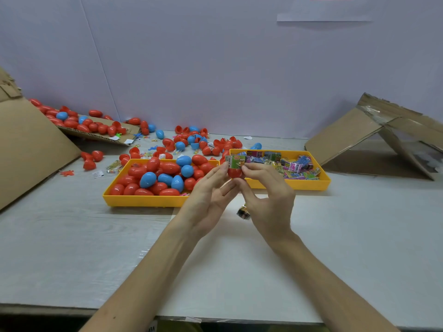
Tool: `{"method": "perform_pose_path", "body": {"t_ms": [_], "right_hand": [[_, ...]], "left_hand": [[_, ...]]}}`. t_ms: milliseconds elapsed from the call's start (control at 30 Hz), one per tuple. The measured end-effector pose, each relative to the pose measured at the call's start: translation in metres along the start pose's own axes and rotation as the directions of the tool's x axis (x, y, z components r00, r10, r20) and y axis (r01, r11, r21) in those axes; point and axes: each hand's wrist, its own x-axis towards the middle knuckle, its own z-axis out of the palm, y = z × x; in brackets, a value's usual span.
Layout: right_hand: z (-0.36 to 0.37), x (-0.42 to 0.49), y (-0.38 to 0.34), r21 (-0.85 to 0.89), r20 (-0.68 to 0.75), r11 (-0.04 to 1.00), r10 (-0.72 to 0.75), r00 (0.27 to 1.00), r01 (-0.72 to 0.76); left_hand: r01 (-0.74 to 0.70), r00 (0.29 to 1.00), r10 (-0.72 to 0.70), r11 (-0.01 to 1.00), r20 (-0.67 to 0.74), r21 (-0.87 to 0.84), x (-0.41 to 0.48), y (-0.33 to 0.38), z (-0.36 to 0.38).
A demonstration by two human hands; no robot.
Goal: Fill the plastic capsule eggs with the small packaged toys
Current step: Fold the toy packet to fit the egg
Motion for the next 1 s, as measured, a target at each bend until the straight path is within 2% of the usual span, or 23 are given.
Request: {"method": "perform_pose_path", "body": {"t_ms": [300,433,833,1000], "right_hand": [[-0.0013,-0.0002,-0.002,0.017,0.013,1.0,0.026,1.0,-0.026],[-0.0002,0.0003,-0.0012,0.026,0.054,0.999,0.021,0.998,-0.023],[0.0001,-0.0026,0.0051,0.064,0.028,0.998,0.015,0.999,-0.017],[-0.0006,0.0,-0.0019,0.044,0.025,0.997,0.06,0.998,-0.061]], "left_hand": [[-0.015,1.0,0.017,0.997,-0.019,0.08,0.0001,0.0001,-0.0018],[-0.031,0.999,0.032,0.998,-0.024,0.062,0.001,-0.0003,-0.0021],[0.016,1.0,-0.016,1.0,-0.003,0.008,0.0026,-0.0017,-0.0042],[0.012,1.0,-0.011,1.0,-0.018,0.008,0.0021,-0.0033,-0.0025]]}}
